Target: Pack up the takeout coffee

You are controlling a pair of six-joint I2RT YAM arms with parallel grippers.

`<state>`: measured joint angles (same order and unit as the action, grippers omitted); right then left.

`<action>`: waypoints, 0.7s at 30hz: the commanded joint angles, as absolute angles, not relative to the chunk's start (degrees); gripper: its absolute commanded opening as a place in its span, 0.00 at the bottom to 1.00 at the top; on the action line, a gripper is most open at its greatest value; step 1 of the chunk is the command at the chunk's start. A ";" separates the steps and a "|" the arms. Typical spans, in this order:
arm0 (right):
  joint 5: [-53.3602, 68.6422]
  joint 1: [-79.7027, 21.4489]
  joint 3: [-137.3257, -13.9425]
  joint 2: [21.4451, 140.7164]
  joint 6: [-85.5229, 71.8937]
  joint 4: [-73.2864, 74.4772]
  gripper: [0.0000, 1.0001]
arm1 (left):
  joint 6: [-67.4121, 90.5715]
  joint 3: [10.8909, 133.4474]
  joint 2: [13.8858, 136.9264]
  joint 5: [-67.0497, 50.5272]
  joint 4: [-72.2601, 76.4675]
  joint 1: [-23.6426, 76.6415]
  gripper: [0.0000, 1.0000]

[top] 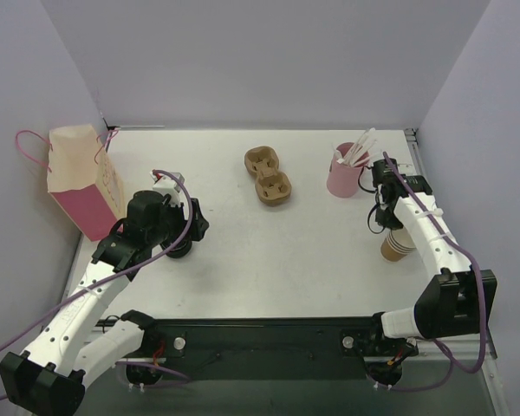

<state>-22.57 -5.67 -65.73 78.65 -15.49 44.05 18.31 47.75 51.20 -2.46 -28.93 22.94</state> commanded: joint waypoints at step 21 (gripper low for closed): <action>-36.84 -11.25 -68.64 78.66 -18.10 51.50 0.02 | 18.81 49.66 51.42 -3.43 -26.28 23.12 0.88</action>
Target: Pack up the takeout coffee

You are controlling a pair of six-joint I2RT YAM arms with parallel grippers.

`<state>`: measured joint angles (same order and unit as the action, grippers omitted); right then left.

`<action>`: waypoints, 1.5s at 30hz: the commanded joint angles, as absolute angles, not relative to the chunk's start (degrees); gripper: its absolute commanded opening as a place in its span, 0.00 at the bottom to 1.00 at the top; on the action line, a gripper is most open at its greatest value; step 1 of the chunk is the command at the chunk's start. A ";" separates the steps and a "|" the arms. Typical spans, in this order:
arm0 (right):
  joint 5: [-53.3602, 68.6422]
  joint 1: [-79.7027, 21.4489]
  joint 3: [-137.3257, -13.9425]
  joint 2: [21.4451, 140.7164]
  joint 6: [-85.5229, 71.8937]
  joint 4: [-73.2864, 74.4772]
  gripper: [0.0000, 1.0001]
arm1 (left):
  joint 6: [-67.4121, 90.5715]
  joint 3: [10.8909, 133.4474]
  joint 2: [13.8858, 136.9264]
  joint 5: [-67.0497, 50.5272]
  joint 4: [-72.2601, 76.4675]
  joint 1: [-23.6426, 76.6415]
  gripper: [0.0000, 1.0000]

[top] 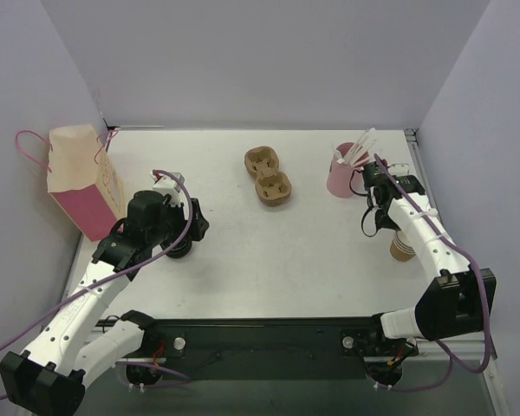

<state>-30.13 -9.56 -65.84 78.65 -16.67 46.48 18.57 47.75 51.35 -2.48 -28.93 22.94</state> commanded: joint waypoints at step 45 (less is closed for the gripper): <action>-24.81 -21.89 -62.85 78.06 -17.66 42.74 0.04 | 18.90 49.83 52.29 -3.96 -26.63 23.20 0.88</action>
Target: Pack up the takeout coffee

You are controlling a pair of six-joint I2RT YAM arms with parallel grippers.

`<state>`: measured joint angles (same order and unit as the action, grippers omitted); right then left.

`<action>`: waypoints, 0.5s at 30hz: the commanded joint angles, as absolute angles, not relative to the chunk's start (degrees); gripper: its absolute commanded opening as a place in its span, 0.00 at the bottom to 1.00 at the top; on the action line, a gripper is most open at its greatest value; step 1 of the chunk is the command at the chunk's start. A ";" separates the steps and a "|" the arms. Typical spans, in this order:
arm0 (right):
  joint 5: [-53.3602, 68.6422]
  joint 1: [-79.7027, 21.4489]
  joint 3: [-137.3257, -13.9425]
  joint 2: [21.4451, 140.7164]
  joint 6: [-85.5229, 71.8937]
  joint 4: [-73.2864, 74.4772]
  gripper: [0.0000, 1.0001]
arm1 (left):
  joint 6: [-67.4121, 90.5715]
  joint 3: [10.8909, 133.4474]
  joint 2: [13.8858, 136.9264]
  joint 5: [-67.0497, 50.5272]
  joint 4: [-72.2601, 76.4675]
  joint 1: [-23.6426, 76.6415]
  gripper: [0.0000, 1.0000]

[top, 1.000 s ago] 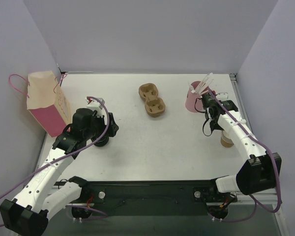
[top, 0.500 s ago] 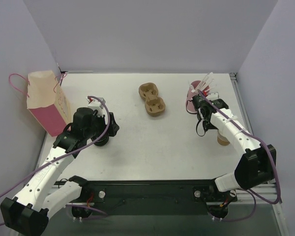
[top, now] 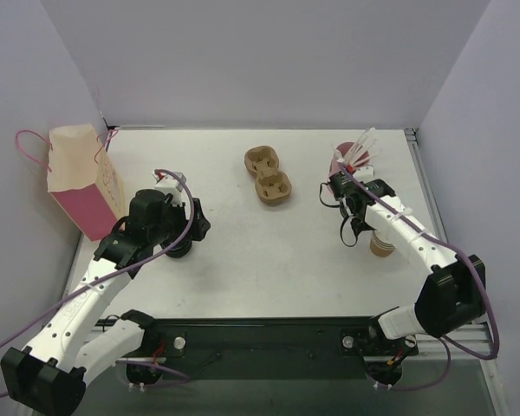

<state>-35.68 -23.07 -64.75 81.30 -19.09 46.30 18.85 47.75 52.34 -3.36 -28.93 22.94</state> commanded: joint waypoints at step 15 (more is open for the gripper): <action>-16.70 -16.53 -61.61 73.74 -17.05 40.69 0.06 | 18.90 49.83 52.21 -3.60 -26.81 23.12 0.88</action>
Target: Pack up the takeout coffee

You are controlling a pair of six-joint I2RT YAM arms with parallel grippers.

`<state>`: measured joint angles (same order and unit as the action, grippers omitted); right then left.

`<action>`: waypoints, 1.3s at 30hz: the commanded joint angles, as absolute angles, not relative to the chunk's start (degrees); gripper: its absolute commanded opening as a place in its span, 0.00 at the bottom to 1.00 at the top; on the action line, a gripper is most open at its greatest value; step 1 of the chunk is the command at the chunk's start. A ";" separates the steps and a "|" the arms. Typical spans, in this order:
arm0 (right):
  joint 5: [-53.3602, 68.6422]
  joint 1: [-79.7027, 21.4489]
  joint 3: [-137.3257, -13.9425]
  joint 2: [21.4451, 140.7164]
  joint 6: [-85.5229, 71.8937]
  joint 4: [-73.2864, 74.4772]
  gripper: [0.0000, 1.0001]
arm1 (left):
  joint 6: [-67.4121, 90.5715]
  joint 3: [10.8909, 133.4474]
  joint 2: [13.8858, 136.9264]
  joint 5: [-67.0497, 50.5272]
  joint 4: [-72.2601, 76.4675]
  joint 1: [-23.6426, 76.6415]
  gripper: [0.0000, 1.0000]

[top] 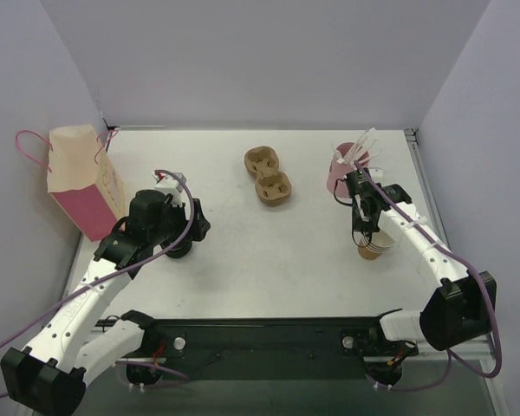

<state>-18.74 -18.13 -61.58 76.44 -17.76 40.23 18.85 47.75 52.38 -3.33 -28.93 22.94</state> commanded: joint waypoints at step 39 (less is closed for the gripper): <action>-24.02 -29.53 -66.27 71.64 -20.30 47.12 0.00 | 41.47 47.37 68.97 -18.20 -0.90 35.50 0.82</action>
<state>-25.21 -29.67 -67.42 75.48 -19.42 46.98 34.06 47.05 64.23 -17.19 -14.09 31.09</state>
